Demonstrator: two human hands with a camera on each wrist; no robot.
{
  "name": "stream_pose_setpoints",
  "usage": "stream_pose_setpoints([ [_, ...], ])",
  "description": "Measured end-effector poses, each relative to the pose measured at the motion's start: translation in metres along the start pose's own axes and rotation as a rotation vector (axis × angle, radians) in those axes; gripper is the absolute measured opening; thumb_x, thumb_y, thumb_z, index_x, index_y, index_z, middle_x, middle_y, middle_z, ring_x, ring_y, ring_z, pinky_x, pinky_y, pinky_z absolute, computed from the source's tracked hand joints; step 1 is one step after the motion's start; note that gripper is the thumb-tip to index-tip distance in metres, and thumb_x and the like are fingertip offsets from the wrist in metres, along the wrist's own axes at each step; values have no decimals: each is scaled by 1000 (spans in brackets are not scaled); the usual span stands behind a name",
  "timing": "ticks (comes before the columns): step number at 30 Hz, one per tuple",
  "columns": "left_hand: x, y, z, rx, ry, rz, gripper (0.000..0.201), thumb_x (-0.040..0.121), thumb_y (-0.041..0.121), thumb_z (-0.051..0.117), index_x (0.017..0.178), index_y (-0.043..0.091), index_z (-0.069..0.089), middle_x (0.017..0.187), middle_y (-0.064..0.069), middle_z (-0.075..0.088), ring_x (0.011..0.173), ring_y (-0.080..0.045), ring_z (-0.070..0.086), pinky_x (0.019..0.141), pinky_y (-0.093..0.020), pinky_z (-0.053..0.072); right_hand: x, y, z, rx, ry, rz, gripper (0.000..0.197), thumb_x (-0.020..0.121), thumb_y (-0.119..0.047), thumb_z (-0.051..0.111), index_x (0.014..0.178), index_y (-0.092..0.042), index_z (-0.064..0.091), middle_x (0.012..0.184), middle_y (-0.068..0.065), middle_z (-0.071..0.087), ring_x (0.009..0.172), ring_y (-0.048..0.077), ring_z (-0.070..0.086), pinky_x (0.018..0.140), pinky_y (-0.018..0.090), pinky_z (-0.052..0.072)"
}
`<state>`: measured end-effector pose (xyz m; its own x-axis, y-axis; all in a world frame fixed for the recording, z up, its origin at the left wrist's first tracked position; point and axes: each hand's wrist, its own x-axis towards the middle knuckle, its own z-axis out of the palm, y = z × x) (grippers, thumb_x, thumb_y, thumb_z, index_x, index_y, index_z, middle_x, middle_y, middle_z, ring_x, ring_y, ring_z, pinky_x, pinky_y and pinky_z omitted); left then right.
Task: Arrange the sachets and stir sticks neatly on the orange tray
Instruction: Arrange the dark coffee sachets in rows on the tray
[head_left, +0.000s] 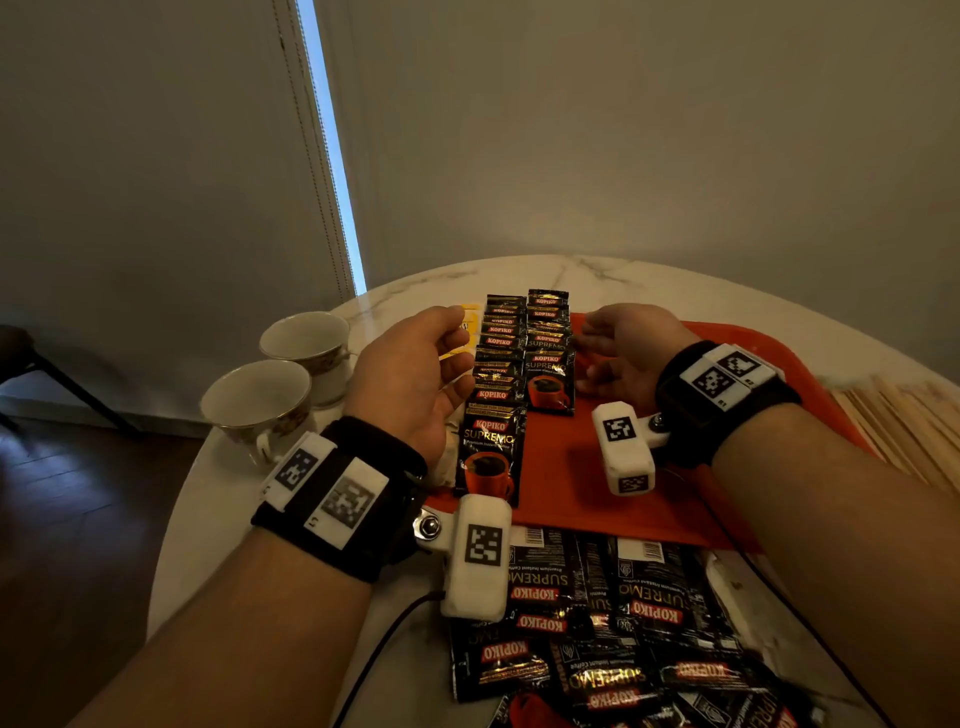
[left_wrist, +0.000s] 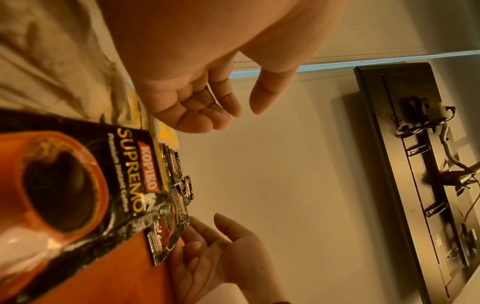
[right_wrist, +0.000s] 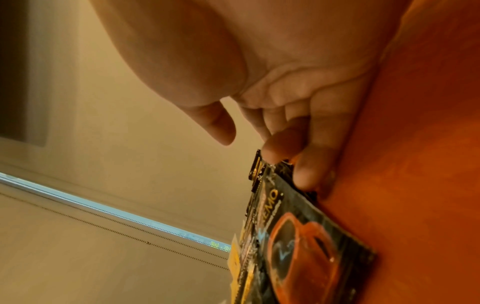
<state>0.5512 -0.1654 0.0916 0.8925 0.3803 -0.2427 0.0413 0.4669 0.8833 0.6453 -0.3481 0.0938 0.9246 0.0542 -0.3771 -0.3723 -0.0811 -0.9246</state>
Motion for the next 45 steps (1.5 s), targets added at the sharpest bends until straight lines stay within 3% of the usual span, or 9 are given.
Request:
stream_pose_setpoints([
  [8, 2, 0, -1, 0, 5, 2, 8, 95, 22, 71, 101, 16, 72, 93, -1, 71, 82, -17, 64, 67, -30, 54, 16, -3, -4, -10, 2, 6, 33, 102, -27, 51, 131, -13, 55, 125, 4, 63, 71, 20, 57, 68, 39, 59],
  [13, -9, 6, 1, 11, -56, -10, 11, 94, 23, 70, 101, 16, 71, 87, 1, 69, 77, -14, 63, 67, -29, 54, -9, -27, -4, -215, 24, -117, 15, 101, -21, 56, 113, -15, 64, 113, 4, 64, 86, 21, 64, 68, 36, 57],
  [23, -80, 16, 16, 240, -296, 64, 8, 97, 19, 62, 91, 15, 66, 82, -1, 65, 70, -15, 62, 61, -28, 52, -145, -16, 1, -1122, -520, -344, 37, 88, -35, 76, 122, -22, 67, 118, 3, 72, 107, 19, 69, 95, 42, 59],
  [30, -148, 5, -40, 924, -394, 49, 39, 76, 24, 89, 110, 15, 72, 114, -8, 75, 113, -24, 69, 99, -44, 53, -217, 35, -40, -1495, -719, -426, 124, 57, -65, 89, 156, -49, 16, 157, -25, 29, 138, 2, 34, 114, 29, 33],
  [36, -201, -1, -57, 1101, -723, -130, 90, 55, 15, 97, 127, 46, 53, 120, 22, 67, 106, 0, 68, 84, -20, 59, -244, 72, -58, -1839, -784, -470, 150, 54, -72, 87, 148, -54, -29, 161, -22, -34, 154, 15, -20, 127, 53, 4],
  [38, -212, -8, -59, 1131, -868, -75, 99, 60, 6, 97, 133, 49, 46, 125, 32, 64, 116, 8, 63, 91, -17, 56, -242, 75, -55, -1791, -741, -498, 151, 54, -69, 89, 151, -52, -26, 164, -18, -27, 155, 19, -14, 127, 53, 8],
  [40, -214, -20, -64, 1293, -917, 66, 122, 52, 32, 104, 150, 46, 32, 144, 31, 52, 134, 3, 51, 111, -28, 48, -236, 73, -50, -1707, -666, -555, 146, 56, -67, 89, 156, -48, -16, 168, -14, -11, 155, 20, 0, 126, 50, 18],
  [42, -210, -30, -69, 1535, -843, 186, 155, 33, 70, 97, 159, 48, 9, 161, 27, 25, 149, -3, 30, 124, -37, 32, -230, 70, -43, -1624, -594, -615, 137, 59, -64, 89, 159, -42, -3, 165, -8, 13, 149, 19, 23, 122, 44, 31],
  [45, -205, -39, -74, 1588, -708, 218, 160, 26, 80, 89, 159, 47, 6, 161, 23, 25, 147, -5, 32, 124, -39, 33, -225, 69, -34, -1553, -547, -651, 117, 64, -61, 88, 156, -40, 20, 150, -12, 42, 133, 13, 46, 111, 39, 44],
])
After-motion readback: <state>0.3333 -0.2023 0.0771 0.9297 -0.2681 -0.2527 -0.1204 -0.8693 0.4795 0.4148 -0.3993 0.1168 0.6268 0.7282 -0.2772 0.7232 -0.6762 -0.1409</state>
